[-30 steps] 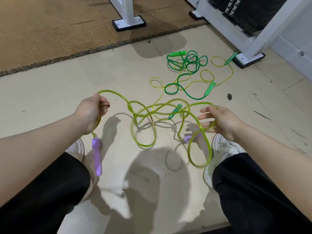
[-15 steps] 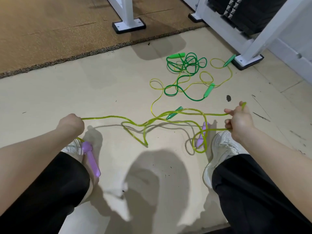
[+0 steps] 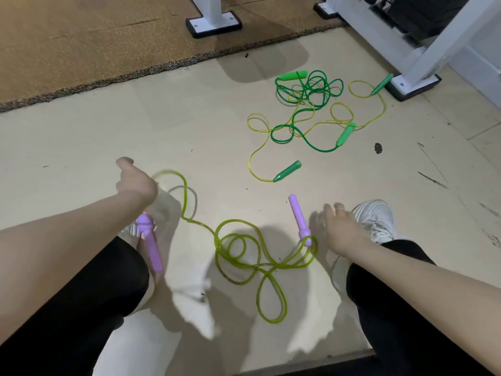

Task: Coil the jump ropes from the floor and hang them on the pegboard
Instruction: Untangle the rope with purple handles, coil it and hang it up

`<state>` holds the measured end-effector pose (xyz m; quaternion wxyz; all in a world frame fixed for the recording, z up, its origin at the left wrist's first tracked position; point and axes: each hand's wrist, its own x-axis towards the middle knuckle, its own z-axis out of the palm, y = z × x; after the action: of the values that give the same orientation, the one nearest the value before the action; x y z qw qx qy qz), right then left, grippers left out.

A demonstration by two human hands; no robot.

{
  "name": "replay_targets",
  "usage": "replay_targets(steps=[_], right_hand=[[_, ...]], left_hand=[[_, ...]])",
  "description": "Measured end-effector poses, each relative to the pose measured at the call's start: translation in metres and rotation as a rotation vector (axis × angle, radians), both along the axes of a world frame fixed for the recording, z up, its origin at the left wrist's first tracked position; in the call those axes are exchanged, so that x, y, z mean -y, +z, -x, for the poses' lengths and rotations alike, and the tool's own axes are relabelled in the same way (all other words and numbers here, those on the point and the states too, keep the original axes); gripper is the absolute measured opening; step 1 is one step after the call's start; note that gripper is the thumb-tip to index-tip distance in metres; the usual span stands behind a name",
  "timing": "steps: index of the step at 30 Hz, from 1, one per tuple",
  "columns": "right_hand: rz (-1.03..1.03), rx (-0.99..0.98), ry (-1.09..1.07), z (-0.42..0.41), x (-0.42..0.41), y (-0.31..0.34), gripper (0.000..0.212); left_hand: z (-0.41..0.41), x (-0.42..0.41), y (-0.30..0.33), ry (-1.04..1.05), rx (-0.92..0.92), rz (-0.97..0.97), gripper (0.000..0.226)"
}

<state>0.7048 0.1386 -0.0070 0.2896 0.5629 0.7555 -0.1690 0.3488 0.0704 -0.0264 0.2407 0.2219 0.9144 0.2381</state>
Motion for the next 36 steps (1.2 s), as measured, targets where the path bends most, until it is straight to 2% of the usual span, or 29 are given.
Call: replay_targets(steps=[2, 4, 5, 7, 9, 12, 14, 15, 17, 19, 20, 21, 24, 25, 26, 28, 30, 34, 36], right_hand=[[-0.025, -0.127, 0.149, 0.007, 0.001, -0.013, 0.045], [0.021, -0.278, 0.209, 0.021, 0.009, -0.034, 0.030], [0.054, -0.242, 0.226, 0.030, 0.016, -0.040, 0.029], [0.147, -0.253, 0.040, 0.050, 0.024, -0.059, 0.025], [0.186, -0.305, -0.028, 0.066, 0.027, -0.081, 0.025], [0.205, -0.295, -0.082, 0.080, 0.044, -0.101, 0.027], [0.171, -0.315, -0.119, 0.079, 0.048, -0.111, 0.020], [0.155, -0.389, -0.220, 0.079, 0.045, -0.112, 0.014], [0.206, -0.633, -0.591, 0.083, 0.030, -0.102, 0.009], [0.288, -1.017, -1.111, 0.084, 0.007, -0.084, 0.020], [0.330, -1.206, -1.358, 0.079, -0.005, -0.073, 0.023], [0.370, -1.343, -1.514, 0.071, -0.017, -0.061, 0.026], [0.358, -1.441, -1.584, 0.043, -0.048, -0.036, 0.035], [0.295, -1.442, -1.584, 0.032, -0.054, -0.033, 0.037], [0.220, -1.431, -1.592, 0.020, -0.057, -0.030, 0.037], [0.098, -1.392, -1.651, -0.003, -0.060, -0.029, 0.034], [0.038, -1.403, -1.775, -0.021, -0.058, -0.031, 0.033], [0.129, -1.448, -1.988, -0.032, -0.047, -0.031, 0.043], [0.203, -1.445, -2.043, -0.022, -0.041, -0.028, 0.045]], left_hand=[[-0.013, 0.003, 0.000, -0.286, -0.294, 0.148, 0.059], [-0.029, 0.005, -0.009, -0.761, -0.484, 0.208, 0.061], [-0.039, 0.006, -0.014, -1.006, -0.513, 0.257, 0.059], [-0.065, 0.009, -0.024, -1.355, -0.472, 0.376, 0.056], [-0.088, 0.013, -0.038, -1.436, -0.390, 0.487, 0.051], [-0.111, 0.027, -0.060, -1.259, -0.243, 0.565, 0.045], [-0.116, 0.036, -0.075, -1.161, -0.180, 0.519, 0.061], [-0.114, 0.038, -0.081, -1.143, -0.166, 0.496, 0.075], [-0.110, 0.041, -0.086, -1.105, -0.116, 0.414, 0.096], [-0.106, 0.044, -0.087, -1.056, -0.076, 0.360, 0.101], [-0.107, 0.047, -0.087, -1.046, -0.053, 0.378, 0.097], [-0.107, 0.050, -0.088, -1.032, -0.027, 0.428, 0.088], [-0.104, 0.049, -0.081, -1.025, -0.070, 0.499, 0.026], [-0.100, 0.045, -0.074, -0.972, -0.066, 0.443, 0.020], [-0.096, 0.038, -0.067, -0.858, 0.029, 0.339, 0.025], [-0.088, 0.025, -0.048, -0.436, 0.449, -0.004, 0.038], [-0.072, 0.013, -0.035, -0.018, 0.665, -0.210, 0.041], [-0.041, 0.001, -0.031, 0.484, 0.893, -0.380, 0.038], [-0.036, -0.001, -0.031, 0.630, 1.034, -0.398, 0.040]])
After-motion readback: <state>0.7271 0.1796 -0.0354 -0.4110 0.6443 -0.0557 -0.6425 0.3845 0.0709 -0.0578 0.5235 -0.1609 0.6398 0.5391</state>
